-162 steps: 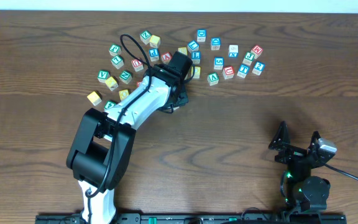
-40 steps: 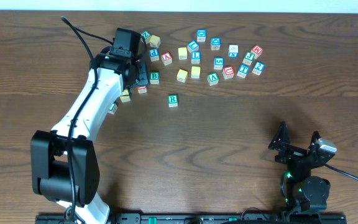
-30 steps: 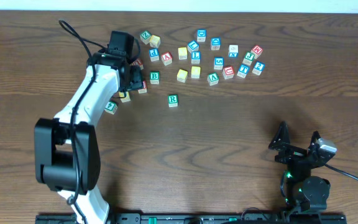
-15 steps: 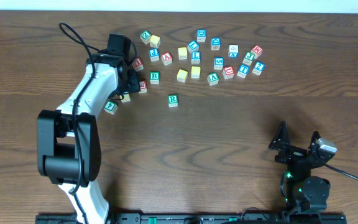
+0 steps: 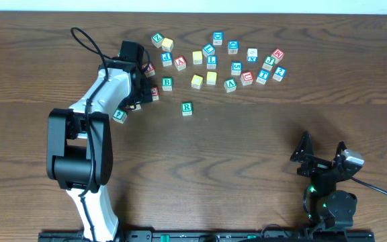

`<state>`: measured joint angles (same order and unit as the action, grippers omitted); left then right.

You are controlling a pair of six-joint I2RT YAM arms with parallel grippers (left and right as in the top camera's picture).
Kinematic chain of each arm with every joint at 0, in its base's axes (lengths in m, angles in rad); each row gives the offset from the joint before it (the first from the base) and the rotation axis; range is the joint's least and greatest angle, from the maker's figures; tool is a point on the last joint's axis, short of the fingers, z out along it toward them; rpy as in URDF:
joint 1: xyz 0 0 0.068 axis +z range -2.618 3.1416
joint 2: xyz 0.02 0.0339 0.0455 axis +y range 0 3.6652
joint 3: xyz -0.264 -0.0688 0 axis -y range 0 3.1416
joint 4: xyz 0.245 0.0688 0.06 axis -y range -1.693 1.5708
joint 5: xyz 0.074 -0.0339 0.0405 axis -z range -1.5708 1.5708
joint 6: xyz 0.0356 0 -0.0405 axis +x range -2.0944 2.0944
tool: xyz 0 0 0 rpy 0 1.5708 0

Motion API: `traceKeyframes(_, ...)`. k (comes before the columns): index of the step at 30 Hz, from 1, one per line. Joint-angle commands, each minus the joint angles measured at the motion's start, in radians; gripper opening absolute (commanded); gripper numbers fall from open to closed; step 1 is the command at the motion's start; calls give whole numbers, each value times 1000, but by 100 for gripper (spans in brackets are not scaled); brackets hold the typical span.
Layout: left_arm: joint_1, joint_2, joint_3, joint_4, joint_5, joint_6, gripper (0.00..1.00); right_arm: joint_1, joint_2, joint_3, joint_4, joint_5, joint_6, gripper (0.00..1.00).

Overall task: Spell out ROBOT
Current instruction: 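Lower the left gripper onto the yellow O block and grasp it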

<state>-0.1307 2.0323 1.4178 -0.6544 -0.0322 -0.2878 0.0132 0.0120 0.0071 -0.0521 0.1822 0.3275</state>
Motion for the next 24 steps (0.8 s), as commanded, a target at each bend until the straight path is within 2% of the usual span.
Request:
traceKeyframes(1, 4, 5, -7, -3, -6, -2, 56, -10, -3, -2, -4, 2, -14, 99)
traceKeyframes(7, 4, 5, -7, -3, -6, -5, 50, -10, -3, -2, -4, 2, -14, 99)
traceKeyframes(16, 4, 6, -10, -2, -6, -28, 49, -10, -3, -2, -4, 2, -14, 99)
traceKeyframes(19, 4, 7, -10, -3, -6, -28, 45, -10, -3, -2, -4, 2, -14, 99)
traceKeyframes(24, 4, 7, -10, -3, -6, -28, 44, -10, -3, -2, -4, 2, -14, 99)
